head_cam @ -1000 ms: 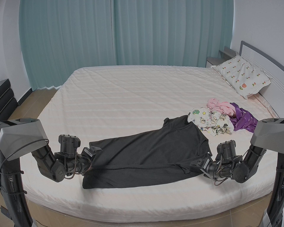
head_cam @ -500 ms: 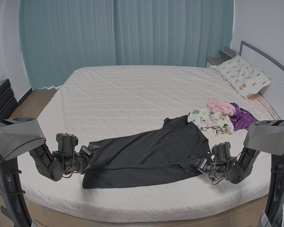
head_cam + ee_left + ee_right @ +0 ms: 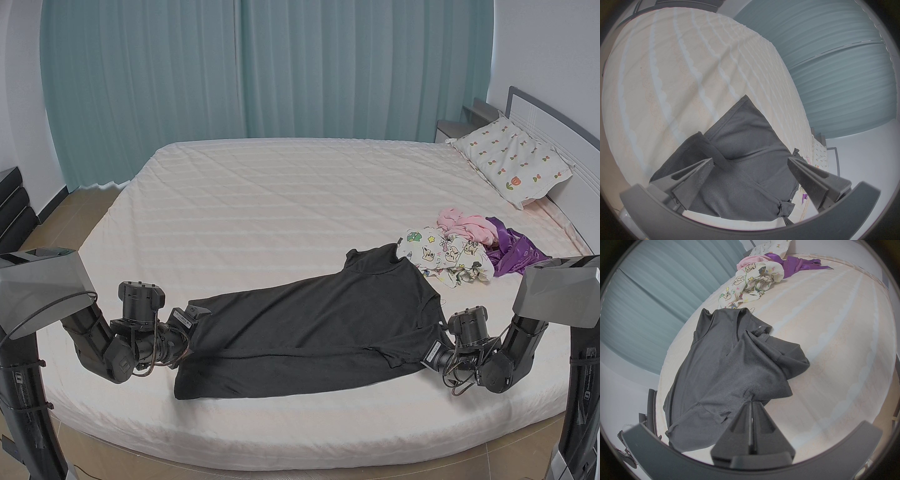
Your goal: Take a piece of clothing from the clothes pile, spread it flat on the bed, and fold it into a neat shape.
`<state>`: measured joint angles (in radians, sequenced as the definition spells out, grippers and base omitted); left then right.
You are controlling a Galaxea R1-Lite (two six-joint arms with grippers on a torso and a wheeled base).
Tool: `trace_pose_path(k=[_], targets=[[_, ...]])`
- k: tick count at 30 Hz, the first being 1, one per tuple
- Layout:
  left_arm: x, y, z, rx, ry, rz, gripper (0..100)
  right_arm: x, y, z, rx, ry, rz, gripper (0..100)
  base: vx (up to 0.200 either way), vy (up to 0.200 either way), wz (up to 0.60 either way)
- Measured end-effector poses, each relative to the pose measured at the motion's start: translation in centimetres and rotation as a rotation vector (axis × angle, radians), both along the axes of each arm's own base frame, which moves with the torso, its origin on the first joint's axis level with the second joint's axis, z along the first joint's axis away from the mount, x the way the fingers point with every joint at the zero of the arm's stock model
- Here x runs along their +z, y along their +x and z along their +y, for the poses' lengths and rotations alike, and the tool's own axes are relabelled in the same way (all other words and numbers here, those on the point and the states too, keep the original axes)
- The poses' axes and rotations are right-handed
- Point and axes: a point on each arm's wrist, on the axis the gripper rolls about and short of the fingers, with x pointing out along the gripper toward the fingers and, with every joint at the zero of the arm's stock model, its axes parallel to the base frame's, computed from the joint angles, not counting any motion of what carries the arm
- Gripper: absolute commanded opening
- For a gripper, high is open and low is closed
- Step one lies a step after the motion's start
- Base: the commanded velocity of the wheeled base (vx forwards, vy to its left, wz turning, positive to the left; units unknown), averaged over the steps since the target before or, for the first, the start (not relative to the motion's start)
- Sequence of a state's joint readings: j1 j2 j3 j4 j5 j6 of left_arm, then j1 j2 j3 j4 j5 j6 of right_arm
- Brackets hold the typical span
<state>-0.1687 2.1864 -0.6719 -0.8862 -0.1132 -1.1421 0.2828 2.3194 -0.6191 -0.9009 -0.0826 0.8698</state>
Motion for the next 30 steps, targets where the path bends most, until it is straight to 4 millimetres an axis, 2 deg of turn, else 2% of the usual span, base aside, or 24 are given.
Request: trace_pose_path(k=[6, 17, 22, 23, 30], targets=[[0.0, 0.0, 0.0, -0.002, 0.002, 0.001, 100, 0.3, -0.1, 0.0, 0.000, 0.003, -0.009, 0, 0.000, 0.000, 0.00], [-0.1, 0.0, 0.0, -0.001, 0.006, 0.001, 100, 3.5, 0.0, 0.1, 0.011, 0.046, -0.114, 0, 0.000, 0.000, 0.00], [-0.1, 0.0, 0.0, -0.001, 0.006, 0.000, 100, 3.9, -0.3, 0.0, 0.016, 0.045, -0.115, 0, 0.000, 0.000, 0.00], [-0.1, 0.0, 0.0, -0.001, 0.006, 0.000, 100, 3.8, -0.4, 0.0, 0.019, 0.041, -0.113, 100, 0.000, 0.000, 0.00], [-0.1, 0.0, 0.0, -0.001, 0.007, 0.002, 100, 2.8, -1.0, -1.0, 0.039, 0.014, -0.062, 100, 0.000, 0.000, 0.00]])
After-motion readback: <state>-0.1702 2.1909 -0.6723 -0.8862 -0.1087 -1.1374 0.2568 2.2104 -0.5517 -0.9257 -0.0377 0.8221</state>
